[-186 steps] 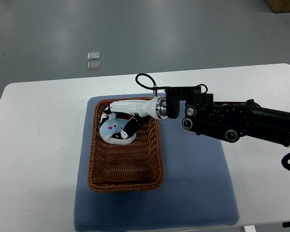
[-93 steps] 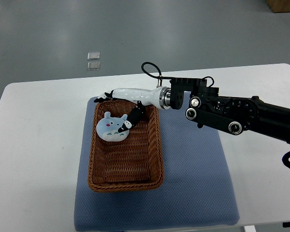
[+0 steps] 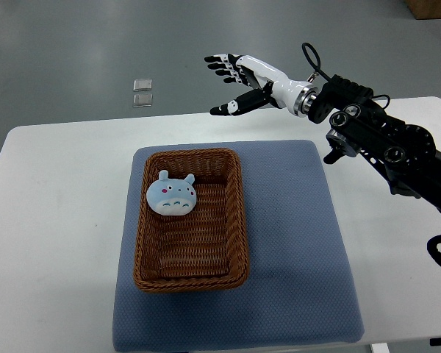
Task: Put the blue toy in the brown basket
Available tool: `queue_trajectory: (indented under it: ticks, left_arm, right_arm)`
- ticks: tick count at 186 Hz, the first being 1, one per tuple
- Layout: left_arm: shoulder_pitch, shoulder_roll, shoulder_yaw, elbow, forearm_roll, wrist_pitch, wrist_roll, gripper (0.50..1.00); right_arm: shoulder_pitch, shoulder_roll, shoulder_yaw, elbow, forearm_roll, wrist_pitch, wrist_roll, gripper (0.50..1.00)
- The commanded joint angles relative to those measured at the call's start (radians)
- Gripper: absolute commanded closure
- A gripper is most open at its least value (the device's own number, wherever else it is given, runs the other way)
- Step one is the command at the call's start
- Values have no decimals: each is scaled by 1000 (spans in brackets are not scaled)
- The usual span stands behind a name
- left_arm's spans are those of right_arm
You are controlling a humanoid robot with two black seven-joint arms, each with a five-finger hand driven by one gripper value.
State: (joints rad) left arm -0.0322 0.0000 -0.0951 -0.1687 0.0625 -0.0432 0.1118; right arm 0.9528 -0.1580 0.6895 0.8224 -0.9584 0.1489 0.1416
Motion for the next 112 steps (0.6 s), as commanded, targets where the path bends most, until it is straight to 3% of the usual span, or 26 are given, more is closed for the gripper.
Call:
queue_trajectory:
  ticks: [1, 53, 85, 112]
  left_arm:
    - [0, 0, 0, 0, 0, 0, 0, 500]
    - [0, 0, 0, 0, 0, 0, 0, 500]
    - [0, 0, 0, 0, -1, 0, 0, 500]
    - [0, 0, 0, 0, 0, 0, 0, 500]
  right_arm:
    - [-34, 3, 68, -40, 102, -3, 0, 597]
    - [-94, 31, 110, -150, 477, -48, 24, 595]
    - [-124, 29, 111, -170, 584, -68, 41, 597]
    - [-126, 28, 111, -226, 685, -98, 96, 595]
